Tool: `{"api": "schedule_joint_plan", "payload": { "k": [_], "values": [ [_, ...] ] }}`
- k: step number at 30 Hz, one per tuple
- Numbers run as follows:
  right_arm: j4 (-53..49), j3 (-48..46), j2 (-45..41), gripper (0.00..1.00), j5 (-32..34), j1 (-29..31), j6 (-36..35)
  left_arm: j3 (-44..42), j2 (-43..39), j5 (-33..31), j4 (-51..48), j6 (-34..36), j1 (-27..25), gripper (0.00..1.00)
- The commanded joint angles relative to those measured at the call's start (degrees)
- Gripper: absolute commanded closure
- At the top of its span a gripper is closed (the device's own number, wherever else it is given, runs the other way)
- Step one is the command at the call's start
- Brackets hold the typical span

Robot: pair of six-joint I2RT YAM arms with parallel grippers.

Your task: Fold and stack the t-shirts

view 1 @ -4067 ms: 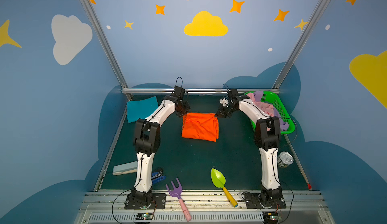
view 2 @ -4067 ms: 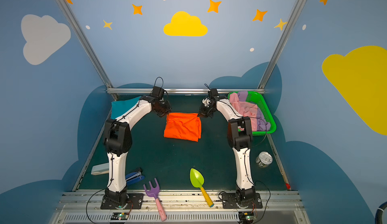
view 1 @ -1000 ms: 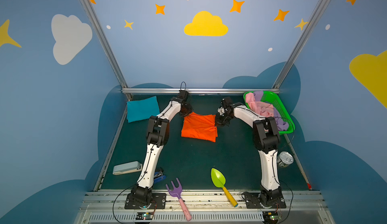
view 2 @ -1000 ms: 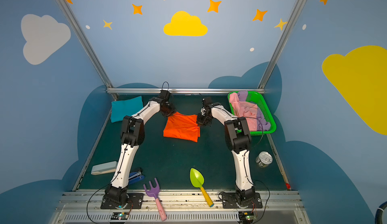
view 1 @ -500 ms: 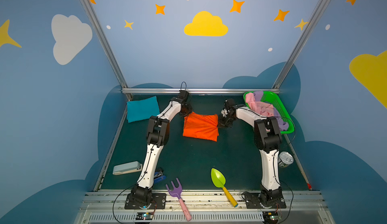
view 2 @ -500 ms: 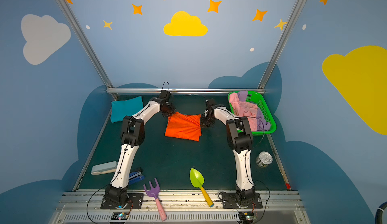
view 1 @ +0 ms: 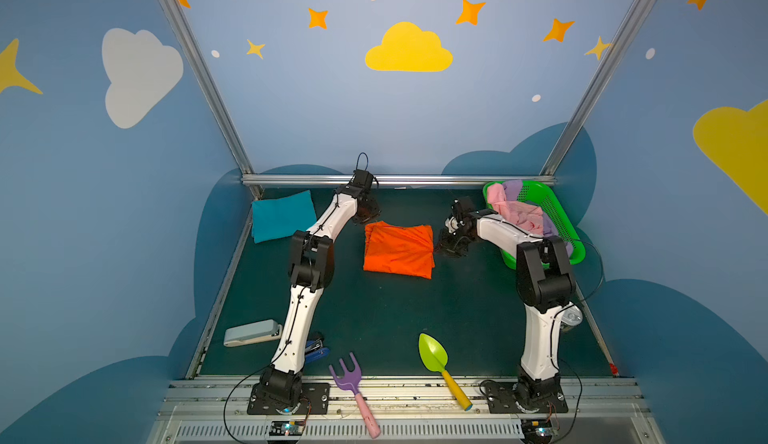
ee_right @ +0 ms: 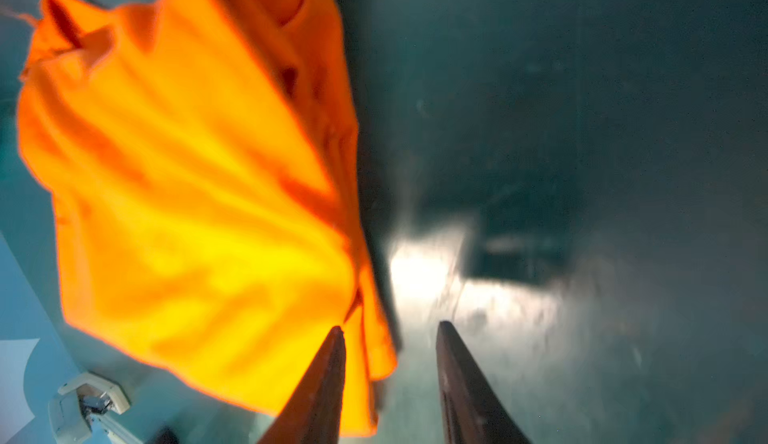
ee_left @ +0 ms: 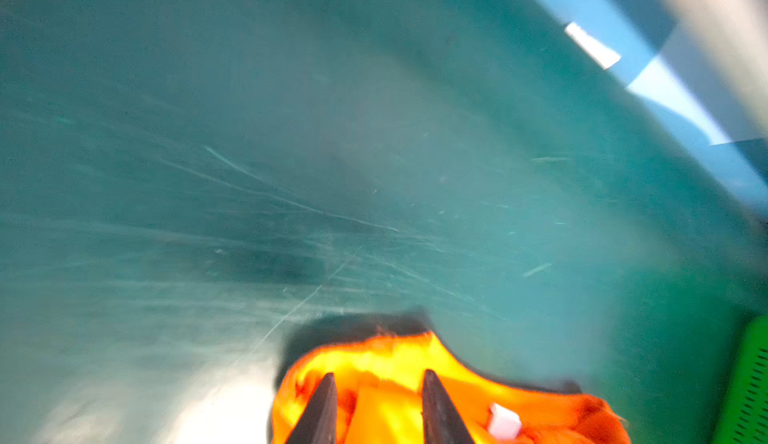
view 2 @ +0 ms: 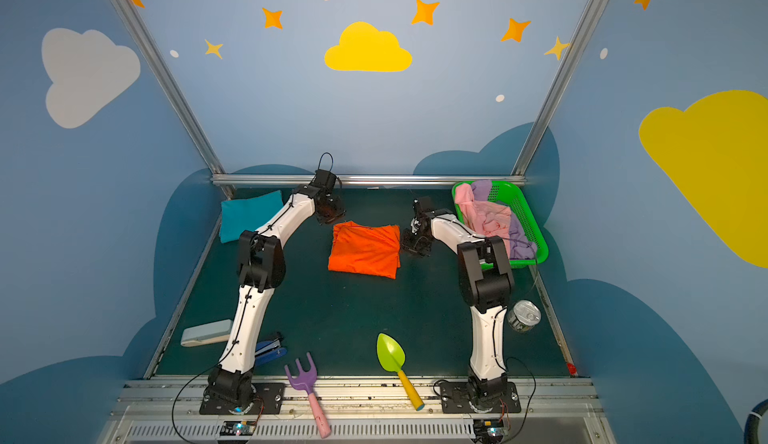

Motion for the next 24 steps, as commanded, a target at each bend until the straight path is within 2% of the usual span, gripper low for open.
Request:
{"api": "schedule_joint_plan", "payload": {
  "k": [1,3,6,11,17,19,21,24],
  "values": [
    [-0.6,-2.2,-4.7,0.65,1.7,3.4,-1.9,-4.3,-7.9,-2.0,-0.4,1.4,-0.3,0.63],
    [-0.2,-3.6,-5.8,0.69,2.2,5.3,-2.6,-9.8,-10.8,-2.2,2.5,1.6,-0.7,0.61],
    [0.0,-4.8,-5.8,0.69,1.6,6.7,-2.5,-14.6,-12.1,-2.8,4.6,1.5,-1.0,0.55],
    [-0.3,-5.8,-4.3,0.66,1.0,7.8,-2.5,-14.4,-8.3,-0.9,4.9,0.9,-1.3,0.45],
    [-0.4,-6.3,-2.5,0.65,0.4,7.9,-2.2,-12.3,-3.1,0.0,4.7,0.6,-2.0,0.45],
    [-0.4,-6.3,-2.1,0.64,0.2,8.1,-2.1,-11.6,-1.8,0.3,4.7,0.3,-2.0,0.55],
    [-0.3,-6.6,-2.1,0.63,0.7,8.3,-2.1,-10.4,-0.9,0.6,4.1,0.1,-2.0,0.76],
    [-1.1,-7.1,-1.6,0.62,1.7,8.6,-2.1,-7.3,-0.6,0.7,2.7,0.0,-1.9,0.94]
  ]
}}
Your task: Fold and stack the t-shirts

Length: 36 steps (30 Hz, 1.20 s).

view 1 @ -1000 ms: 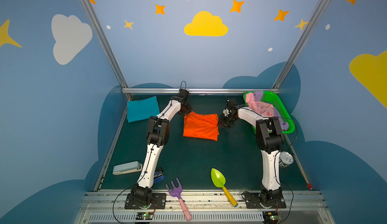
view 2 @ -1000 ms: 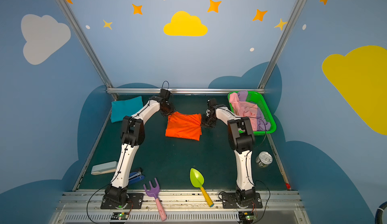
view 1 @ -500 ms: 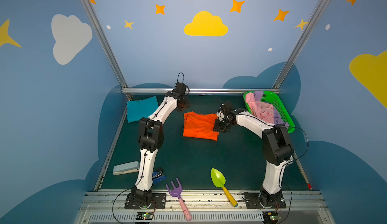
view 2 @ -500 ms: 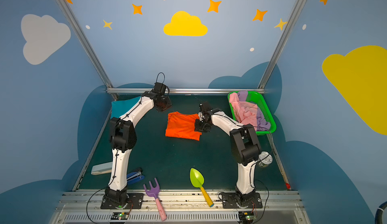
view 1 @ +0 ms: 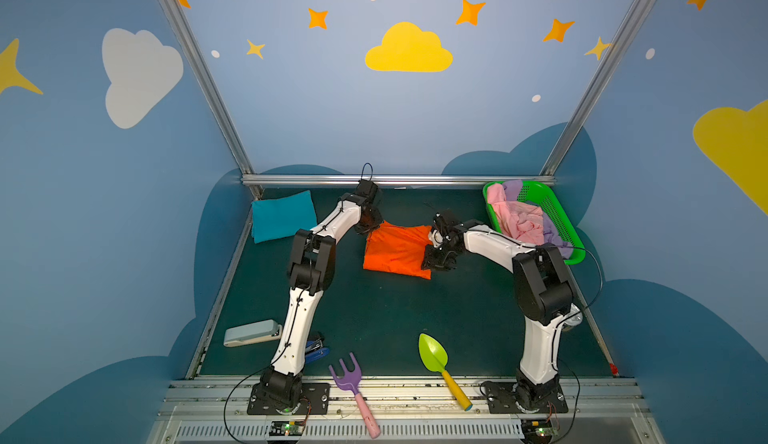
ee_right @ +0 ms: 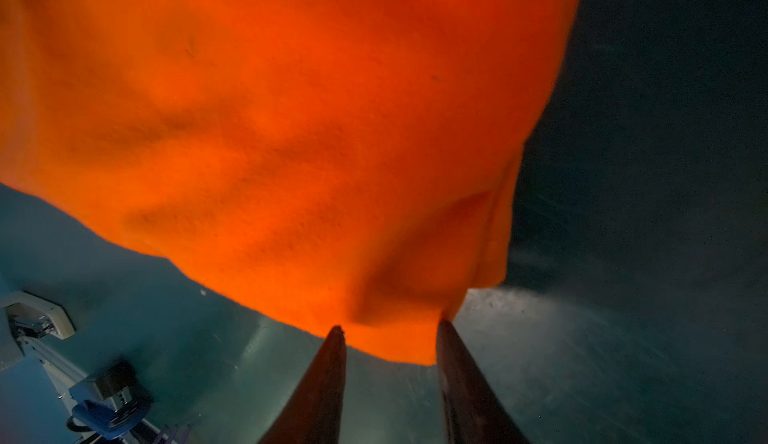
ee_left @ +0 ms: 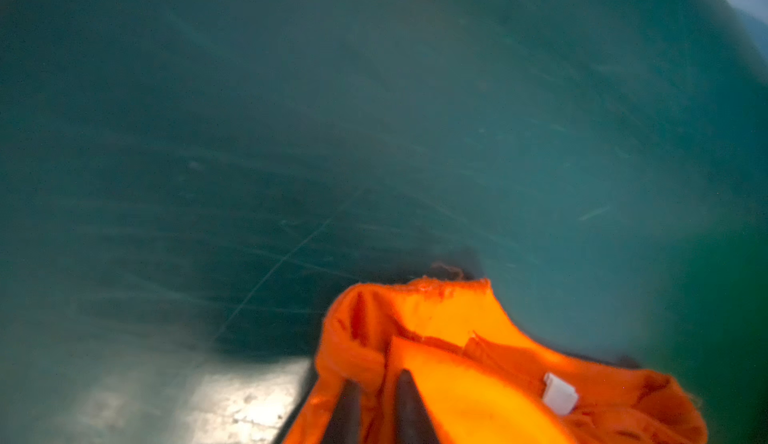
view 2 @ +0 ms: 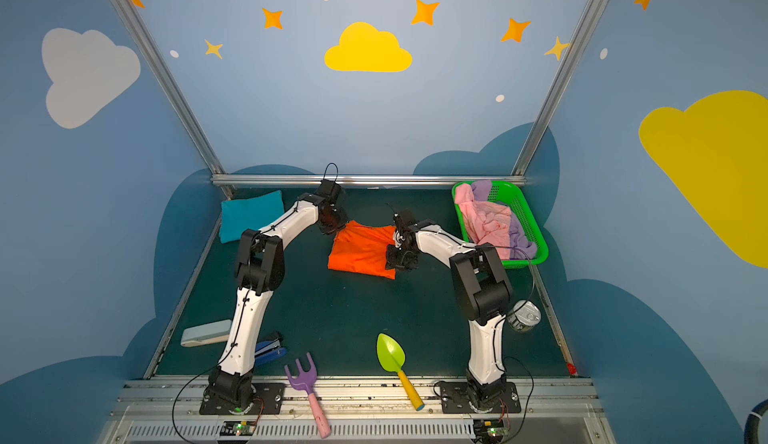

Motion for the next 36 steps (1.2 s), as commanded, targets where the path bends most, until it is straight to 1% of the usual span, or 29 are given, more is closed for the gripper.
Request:
{"api": "schedule_joint_plan", "payload": {
  "k": [1,2,4,6,8,11,13,14,15,17,18,19,20,24,26,29,33,36],
  "values": [
    [-1.3,-1.1,1.4,0.62,0.8,0.4,-0.2,3.8,1.0,0.3,-2.5,0.3,0.1,0.96],
    [-1.3,-1.5,1.6,0.64,1.0,0.5,0.0,4.8,0.7,0.2,-3.1,0.4,0.2,0.96],
    [-1.1,-2.4,2.0,0.71,1.2,0.6,0.3,6.2,0.0,0.1,-3.7,0.4,0.5,0.96],
    [-1.1,-3.1,2.5,0.85,1.2,0.7,0.5,6.5,-1.2,-0.3,-3.8,0.4,0.9,0.96],
    [-1.6,-3.8,2.9,0.93,1.6,0.8,0.5,5.8,-2.3,-0.6,-3.8,0.4,1.4,0.96],
    [-2.4,-5.1,2.3,0.96,2.3,0.8,0.1,2.5,-4.2,-0.4,-3.1,0.3,1.9,0.96],
    [-2.9,-6.0,1.2,0.96,2.5,0.8,-0.4,-1.2,-5.8,-0.5,-2.0,0.2,2.0,0.96],
    [-3.1,-6.5,0.6,0.96,2.5,0.7,-0.6,-3.5,-6.7,-0.5,-0.9,-0.1,2.0,0.93],
    [-3.4,-6.8,0.0,0.96,2.3,0.7,-0.8,-5.5,-7.3,-0.6,-0.1,-0.4,2.0,0.85],
    [-4.2,-7.2,-1.4,0.92,2.0,0.7,-1.0,-8.9,-8.4,-0.8,1.0,-0.9,2.0,0.59],
    [-4.5,-7.3,-1.9,0.89,1.9,0.7,-1.1,-9.9,-8.8,-0.8,1.4,-1.1,2.1,0.51],
    [-5.0,-7.5,-2.6,0.86,1.9,0.8,-1.1,-10.9,-9.4,-1.0,1.6,-1.3,2.1,0.47],
    [-5.2,-7.8,-3.4,0.83,2.0,0.7,-1.1,-11.6,-10.0,-1.4,1.5,-1.4,2.1,0.46],
    [-6.3,-8.2,-6.7,0.76,3.5,0.7,-1.1,-13.5,-12.9,-3.0,2.2,-1.7,2.1,0.45],
    [-6.8,-7.7,-8.2,0.72,4.8,0.6,-1.2,-13.8,-14.1,-2.9,3.5,-1.9,1.7,0.46],
    [-7.1,-6.4,-9.2,0.68,5.4,0.5,-1.3,-12.3,-13.7,-1.7,4.3,-1.7,0.5,0.46],
    [-6.1,-4.6,-8.8,0.68,3.5,0.8,-1.0,-10.0,-11.7,-1.0,4.4,-1.2,-1.6,0.45],
    [-4.5,-4.0,-8.6,0.68,1.9,0.9,0.1,-5.7,-7.4,-1.7,1.8,-0.4,-2.8,0.45]
  ]
}}
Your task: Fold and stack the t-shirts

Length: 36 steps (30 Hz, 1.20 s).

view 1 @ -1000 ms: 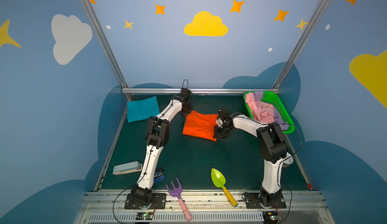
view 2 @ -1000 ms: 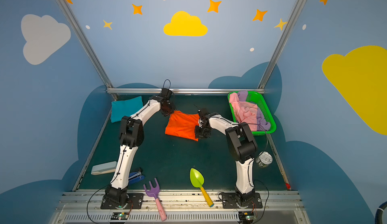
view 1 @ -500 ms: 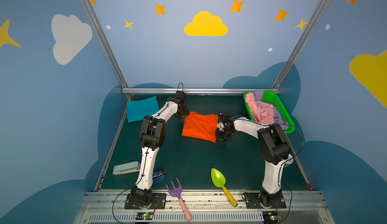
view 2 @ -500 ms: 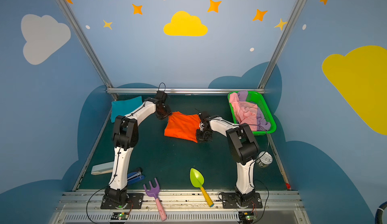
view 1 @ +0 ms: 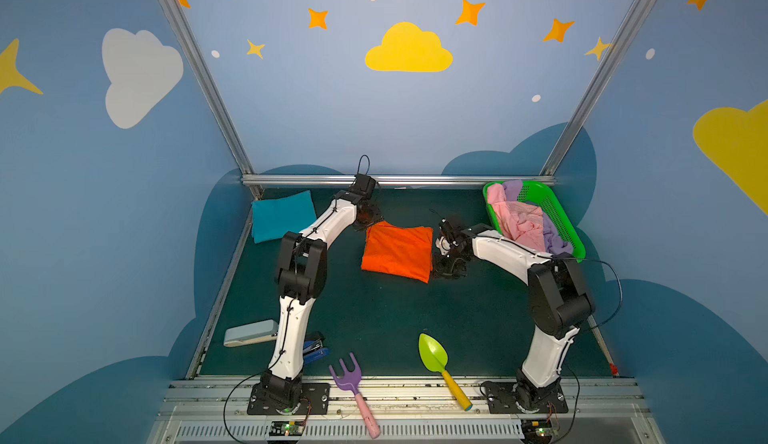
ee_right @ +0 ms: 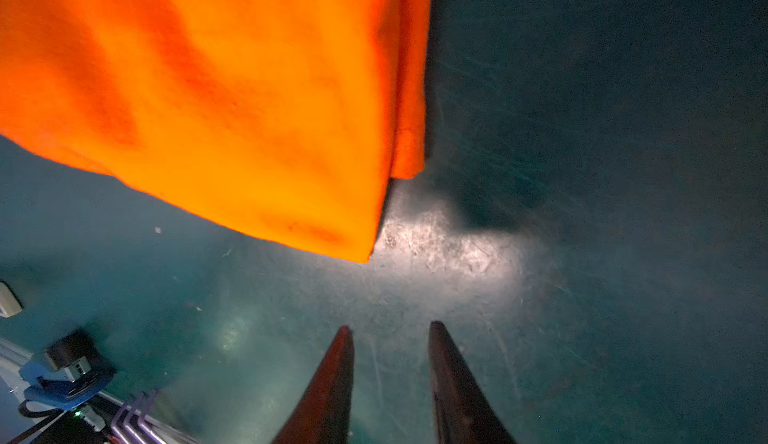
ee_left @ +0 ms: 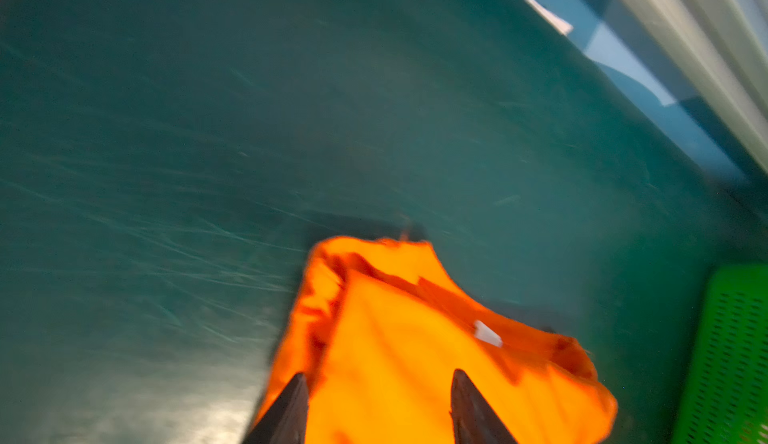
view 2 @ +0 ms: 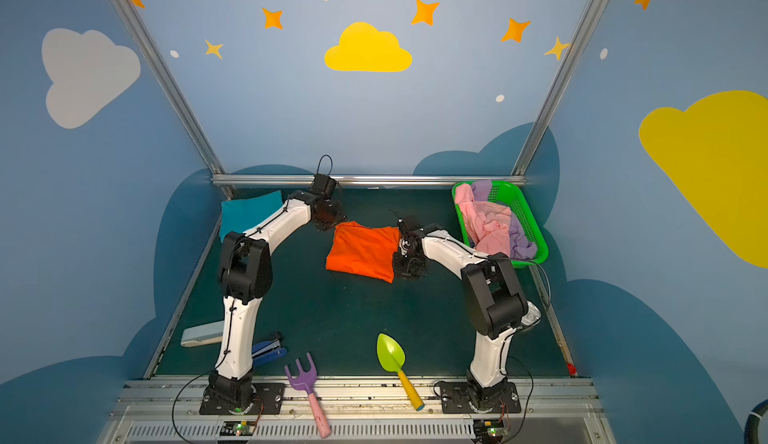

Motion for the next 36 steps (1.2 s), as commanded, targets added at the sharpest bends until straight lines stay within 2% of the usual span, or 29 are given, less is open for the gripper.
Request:
{"api": "schedule_joint_plan", "payload": {
  "k": [1,4,5,7,12,15,16,18,19,21,25,28,31,36],
  "values": [
    [1.1,1.5,-0.7,0.68,-2.1,0.5,1.1,5.1,5.4,-0.7,-2.8,1.3,-1.3,0.50],
    [2.3,1.9,-0.4,0.68,-3.8,0.9,1.7,9.7,10.3,-2.0,-5.8,1.5,-1.3,0.83],
    [2.7,2.0,-0.4,0.67,-4.0,1.2,1.8,11.0,11.4,-2.8,-6.3,1.6,-1.3,0.91],
    [2.8,2.3,-0.1,0.67,-4.0,2.2,1.5,13.8,12.9,-4.1,-7.5,1.9,-1.1,0.96],
    [1.6,2.2,1.5,0.69,-2.8,4.3,0.8,20.6,13.3,-7.6,-10.2,3.1,-0.5,0.96],
    [1.9,1.1,1.3,0.69,-2.5,4.5,1.0,21.3,10.9,-10.1,-10.7,4.1,-0.5,0.95],
    [1.9,0.9,1.0,0.69,-2.2,4.5,1.0,21.1,9.9,-10.5,-11.0,4.3,-0.5,0.87],
    [1.7,1.1,0.2,0.69,-1.4,4.6,0.8,19.9,7.6,-11.1,-11.9,4.6,-0.5,0.62],
    [1.6,1.1,-0.5,0.69,-1.0,4.5,0.7,18.2,5.9,-11.2,-12.0,4.6,-0.6,0.53],
    [1.7,1.3,-1.5,0.68,-0.2,4.6,0.5,12.5,1.5,-11.7,-10.8,4.4,-1.0,0.48],
    [1.2,2.4,-2.4,0.67,1.0,5.0,-0.1,-7.3,-11.1,-12.5,-2.8,2.8,-2.2,0.51],
    [1.6,3.3,-1.7,0.68,0.9,5.7,-0.1,-20.0,-18.3,-11.1,2.8,0.6,-2.7,0.58],
    [2.4,5.0,0.7,0.70,0.8,6.5,-0.3,-27.6,-21.3,-9.2,5.7,-0.9,-3.5,0.61],
    [5.0,6.8,5.3,0.76,-1.3,6.6,0.5,-34.2,-19.9,-5.5,9.2,-3.0,-4.7,0.63]
  ]
}}
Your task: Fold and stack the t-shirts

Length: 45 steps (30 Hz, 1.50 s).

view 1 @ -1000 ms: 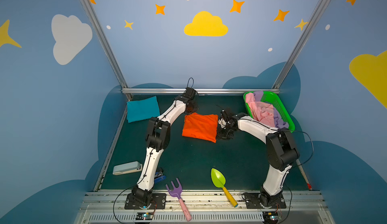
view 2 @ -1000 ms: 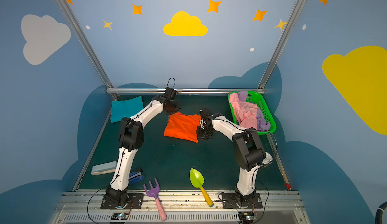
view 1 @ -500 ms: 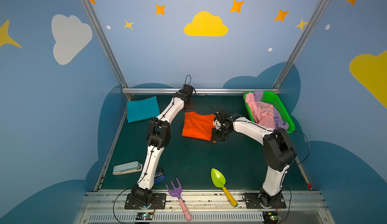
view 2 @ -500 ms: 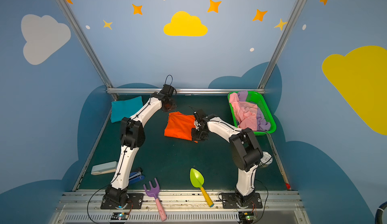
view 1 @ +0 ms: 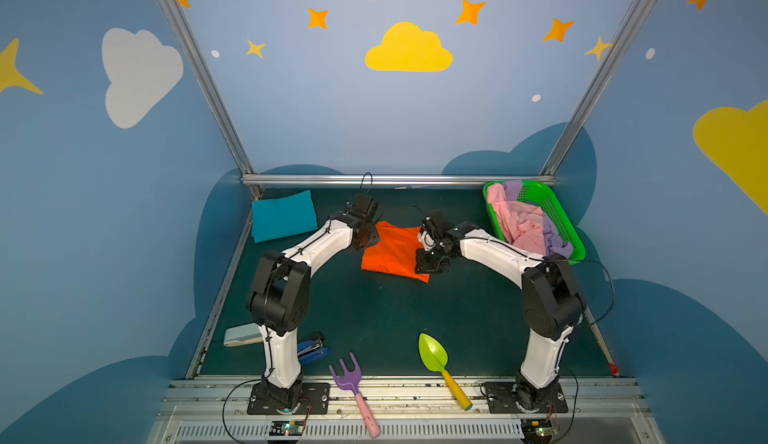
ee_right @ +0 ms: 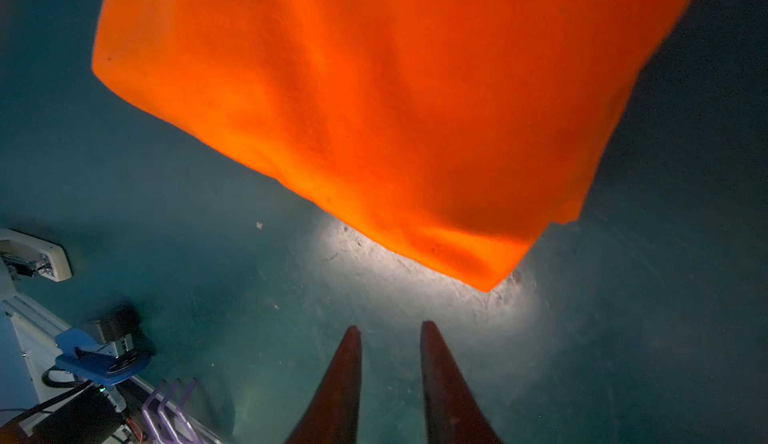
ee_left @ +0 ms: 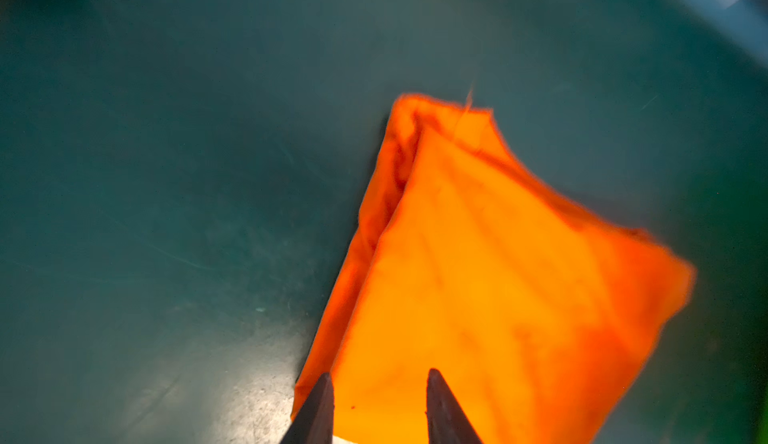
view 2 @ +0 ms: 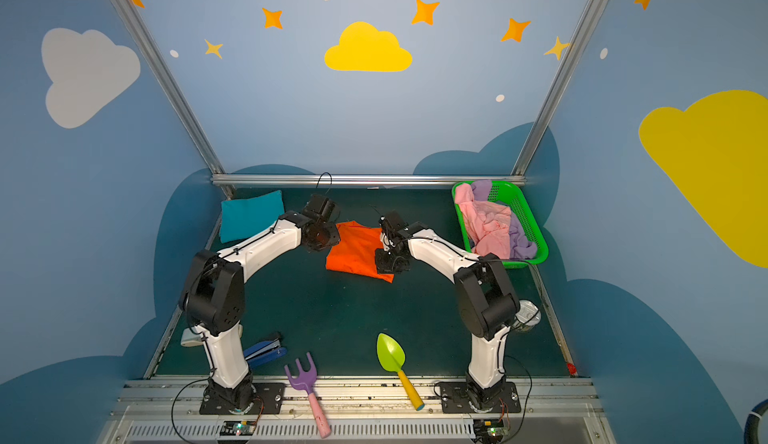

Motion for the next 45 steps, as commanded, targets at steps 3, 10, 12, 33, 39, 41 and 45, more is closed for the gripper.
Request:
{"api": "schedule_joint_plan", "payload": {
  "k": [3,10,12,33,39,41,45],
  "values": [
    [2.8,0.5,5.2,0.80,-2.9,-1.5,1.6,-5.8,2.4,2.0,4.9,-2.6,-0.8,0.67],
    [3.1,-2.6,7.4,0.81,-4.5,-4.8,1.9,-14.1,3.6,1.9,6.0,-3.4,-1.3,0.83],
    [2.3,-3.6,6.9,0.81,-2.7,-5.2,2.0,-16.1,2.9,2.0,5.9,-3.8,-1.8,0.87],
    [-5.9,-8.2,-13.5,0.74,13.8,-12.9,-2.9,-11.6,-8.8,-2.3,-10.0,-5.7,-21.7,0.78],
    [-4.7,-7.7,-10.6,0.72,11.5,-13.7,-4.4,-4.0,-11.0,-4.9,-13.3,-2.6,-17.5,0.63],
    [-3.7,-7.8,-8.5,0.73,9.0,-13.9,-4.7,-1.9,-9.7,-4.0,-13.3,-2.3,-17.2,0.60],
    [-0.5,-8.5,-4.3,0.74,4.1,-13.9,-4.4,-0.1,-4.1,-1.9,-13.7,-3.0,-17.2,0.58]
  ]
}}
